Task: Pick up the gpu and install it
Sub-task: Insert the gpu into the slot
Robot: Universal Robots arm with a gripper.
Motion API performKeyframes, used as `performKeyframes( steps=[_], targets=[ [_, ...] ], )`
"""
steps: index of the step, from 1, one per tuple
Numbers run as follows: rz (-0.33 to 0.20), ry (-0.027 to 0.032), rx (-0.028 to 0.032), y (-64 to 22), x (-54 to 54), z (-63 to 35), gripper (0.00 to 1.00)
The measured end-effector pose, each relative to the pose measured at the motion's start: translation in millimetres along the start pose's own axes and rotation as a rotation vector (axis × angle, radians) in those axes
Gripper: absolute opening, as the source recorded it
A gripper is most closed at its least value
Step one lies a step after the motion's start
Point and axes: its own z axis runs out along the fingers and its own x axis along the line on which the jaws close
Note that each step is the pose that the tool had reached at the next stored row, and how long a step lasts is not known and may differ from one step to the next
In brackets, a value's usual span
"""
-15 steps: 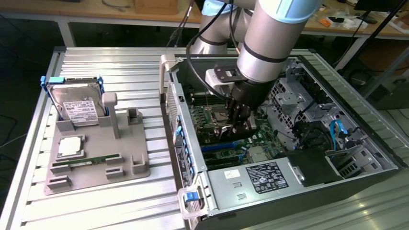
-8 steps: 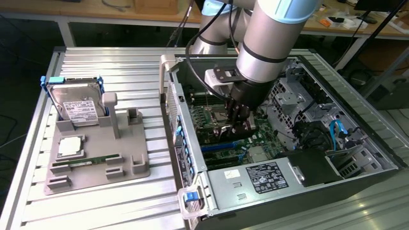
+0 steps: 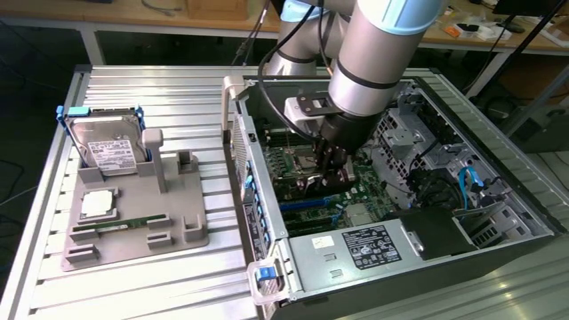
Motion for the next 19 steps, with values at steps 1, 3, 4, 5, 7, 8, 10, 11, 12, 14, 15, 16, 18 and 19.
performKeyframes(
  steps=[1,3,4,5,7,8,10,11,12,14,15,16,18,19],
  targets=[
    [0.0,-0.0003,0.0,1.6,0.3,0.2,0.27],
    [0.0,-0.0006,0.0,5.0,0.6,0.5,0.27],
    [0.0,-0.0007,0.0,6.1,0.7,0.7,0.27],
    [0.0,-0.0009,0.0,6.3,0.8,1.2,0.27],
    [0.0,-0.0014,0.0,6.4,1.1,2.3,0.27],
    [0.0,-0.0017,-0.0001,6.4,1.4,2.6,0.27],
    [0.0,-0.0023,0.0,6.5,2.3,3.4,0.27],
    [0.0,-0.0025,0.0001,6.5,2.5,3.7,0.27],
    [0.0,-0.0026,0.0001,6.6,2.6,3.8,0.27],
    [0.0,-0.0023,-0.0001,7.6,2.7,3.8,0.27],
    [0.0,-0.0024,-0.0001,8.5,2.7,3.8,0.27],
    [0.0,-0.0026,0.0,9.8,2.7,3.8,0.27],
    [0.0,-0.0033,0.0004,12.5,2.6,3.9,0.27],
    [0.0,-0.0037,0.0003,13.2,2.6,3.9,0.27]
  ],
)
